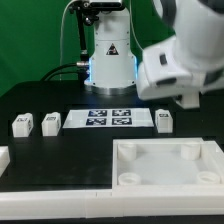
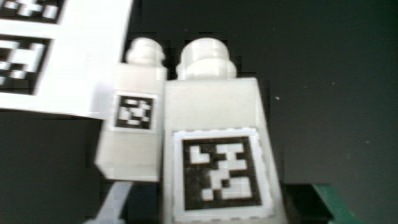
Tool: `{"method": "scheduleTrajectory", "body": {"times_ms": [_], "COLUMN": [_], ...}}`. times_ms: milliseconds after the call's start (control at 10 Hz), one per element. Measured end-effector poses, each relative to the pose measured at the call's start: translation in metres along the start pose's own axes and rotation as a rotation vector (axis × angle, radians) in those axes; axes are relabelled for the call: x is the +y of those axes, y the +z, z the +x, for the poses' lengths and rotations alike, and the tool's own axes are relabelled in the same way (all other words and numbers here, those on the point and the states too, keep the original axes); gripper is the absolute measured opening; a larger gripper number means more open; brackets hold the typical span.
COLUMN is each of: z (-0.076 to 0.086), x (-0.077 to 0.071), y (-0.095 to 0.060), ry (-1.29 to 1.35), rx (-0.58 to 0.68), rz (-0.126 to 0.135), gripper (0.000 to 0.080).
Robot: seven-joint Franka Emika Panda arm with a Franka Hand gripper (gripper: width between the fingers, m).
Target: Assemble one leg
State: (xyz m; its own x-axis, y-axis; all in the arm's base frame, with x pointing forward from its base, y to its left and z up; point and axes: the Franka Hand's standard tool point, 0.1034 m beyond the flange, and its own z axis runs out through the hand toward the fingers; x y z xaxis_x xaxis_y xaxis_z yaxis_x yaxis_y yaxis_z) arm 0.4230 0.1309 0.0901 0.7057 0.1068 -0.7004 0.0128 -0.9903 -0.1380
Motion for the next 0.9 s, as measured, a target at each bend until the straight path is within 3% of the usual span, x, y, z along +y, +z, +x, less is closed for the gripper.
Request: {"method": "scheduleTrajectory", "body": {"times_ms": [100, 200, 400, 500, 600, 800, 900], "z": [-0.008, -0.005, -0.002, 0.003, 0.004, 0.019, 0.026], "x": [-0.002, -0.010, -0.005, -0.002, 0.009, 0.039, 0.038], "y": [-0.012, -0.017, -0.017, -0.026, -0.050, -0.117, -0.141], "ry": [0.006, 0.014, 0.014, -0.001, -0.036, -0.059, -0.039], "rx": [0.008, 0.086, 0.280, 0.397, 0.485, 0.666, 0.752], "rz": [-0.008, -0.014, -0.023, -0.029, -0.035, -0.026, -0.005], "gripper": [0.0292, 0.0292, 0.0292, 0.0294, 0.0294, 0.0294, 0.0294]}}
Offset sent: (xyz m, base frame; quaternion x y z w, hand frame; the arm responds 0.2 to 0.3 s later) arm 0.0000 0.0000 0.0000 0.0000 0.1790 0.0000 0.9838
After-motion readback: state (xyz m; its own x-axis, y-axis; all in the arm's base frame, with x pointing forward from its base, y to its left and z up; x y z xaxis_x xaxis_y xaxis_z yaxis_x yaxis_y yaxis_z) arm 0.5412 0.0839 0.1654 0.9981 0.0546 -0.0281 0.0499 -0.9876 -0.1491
